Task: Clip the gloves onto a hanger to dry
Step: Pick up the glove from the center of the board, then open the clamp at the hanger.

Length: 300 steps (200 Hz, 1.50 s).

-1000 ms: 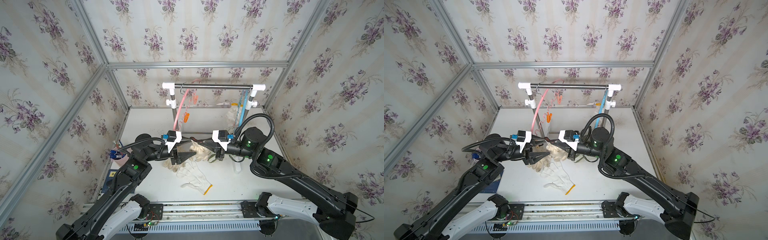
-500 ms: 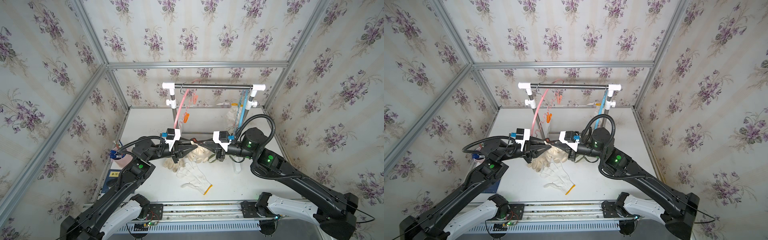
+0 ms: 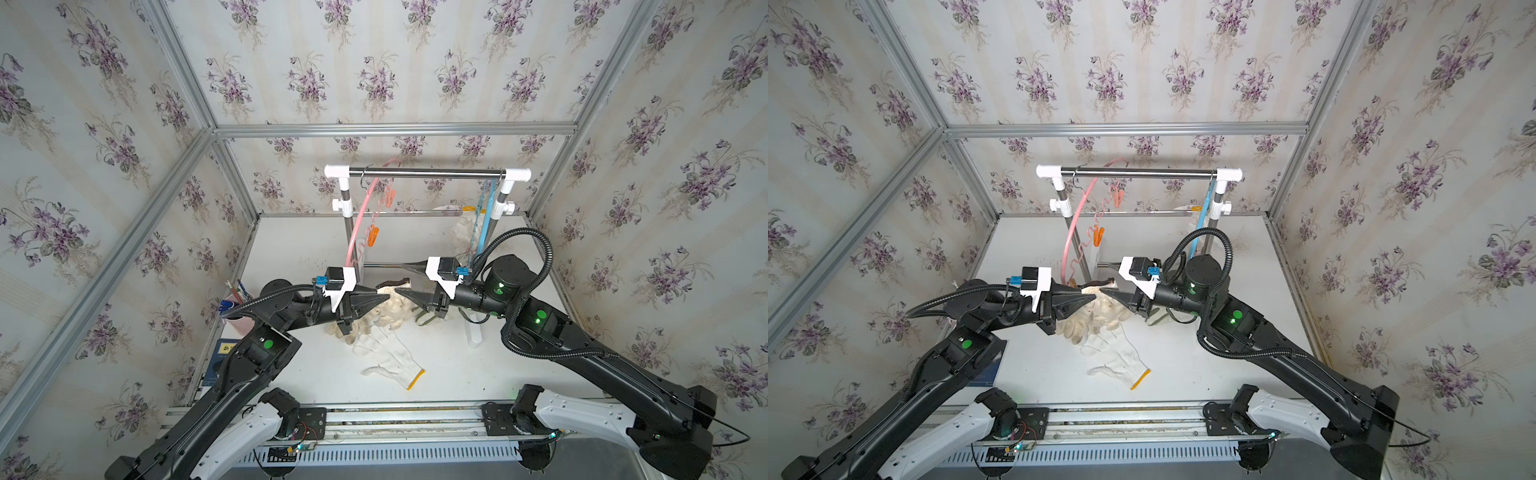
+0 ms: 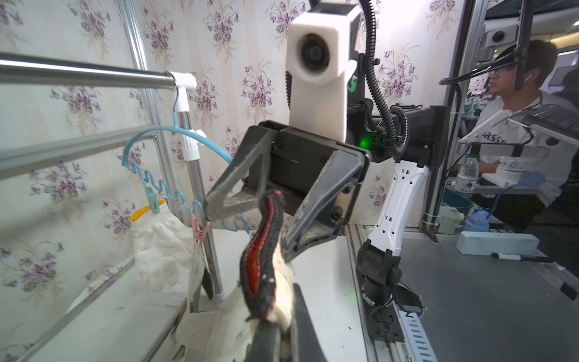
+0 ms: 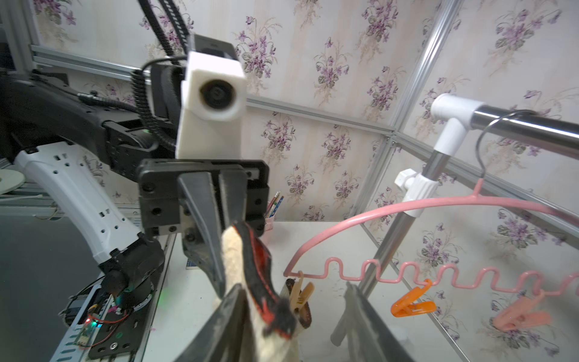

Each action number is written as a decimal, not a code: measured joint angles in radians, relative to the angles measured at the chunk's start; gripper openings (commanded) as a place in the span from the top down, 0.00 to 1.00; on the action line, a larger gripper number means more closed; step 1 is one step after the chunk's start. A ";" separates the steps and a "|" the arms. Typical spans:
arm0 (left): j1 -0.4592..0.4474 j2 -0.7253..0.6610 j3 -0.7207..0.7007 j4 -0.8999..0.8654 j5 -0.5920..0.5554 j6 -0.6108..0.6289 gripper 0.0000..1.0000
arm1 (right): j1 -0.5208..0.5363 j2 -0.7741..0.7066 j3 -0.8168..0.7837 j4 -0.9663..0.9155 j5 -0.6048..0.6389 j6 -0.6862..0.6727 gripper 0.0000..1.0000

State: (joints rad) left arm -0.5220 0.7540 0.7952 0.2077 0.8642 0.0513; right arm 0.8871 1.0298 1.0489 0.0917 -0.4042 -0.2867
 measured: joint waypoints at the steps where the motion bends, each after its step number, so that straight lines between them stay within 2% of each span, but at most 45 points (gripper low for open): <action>1: 0.000 -0.006 0.007 -0.012 -0.006 0.010 1.00 | 0.000 -0.001 0.000 0.000 0.002 0.000 0.40; 18: 0.001 -0.064 0.090 -0.169 -0.090 0.125 1.00 | 0.000 -0.017 0.002 0.000 0.067 0.002 0.38; 39: 0.003 -0.138 0.173 -0.339 -0.259 0.261 1.00 | 0.000 -0.027 0.005 0.000 0.161 0.004 0.36; 75: 0.005 -0.250 0.201 -0.449 -0.577 0.424 1.00 | -0.016 0.016 0.015 0.002 0.264 0.028 0.34; 112: 0.006 -0.272 0.197 -0.449 -0.865 0.584 1.00 | -0.060 0.124 0.047 0.023 0.216 0.063 0.34; 141: 0.033 -0.210 0.189 -0.437 -0.978 0.670 1.00 | -0.111 0.254 0.108 0.040 0.101 0.108 0.35; 170: 0.146 -0.148 0.172 -0.420 -0.985 0.670 1.00 | -0.150 0.371 0.161 0.066 0.014 0.156 0.36; 204: 0.395 -0.079 0.137 -0.380 -0.856 0.550 1.00 | -0.178 0.448 0.172 0.108 -0.011 0.191 0.37; 224: 0.493 -0.031 0.100 -0.325 -0.779 0.474 1.00 | -0.184 0.481 0.181 0.120 0.006 0.205 0.38; 259: 0.590 0.088 0.053 -0.214 -0.623 0.362 1.00 | -0.188 0.533 0.203 0.127 0.059 0.208 0.38; 300: 0.602 0.257 0.032 -0.027 -0.475 0.269 1.00 | -0.188 0.602 0.278 0.098 0.109 0.216 0.40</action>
State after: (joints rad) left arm 0.0803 1.0115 0.8276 0.1802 0.3897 0.3206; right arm 0.6991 1.6314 1.3270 0.1894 -0.2955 -0.0704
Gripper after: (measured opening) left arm 0.068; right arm 0.612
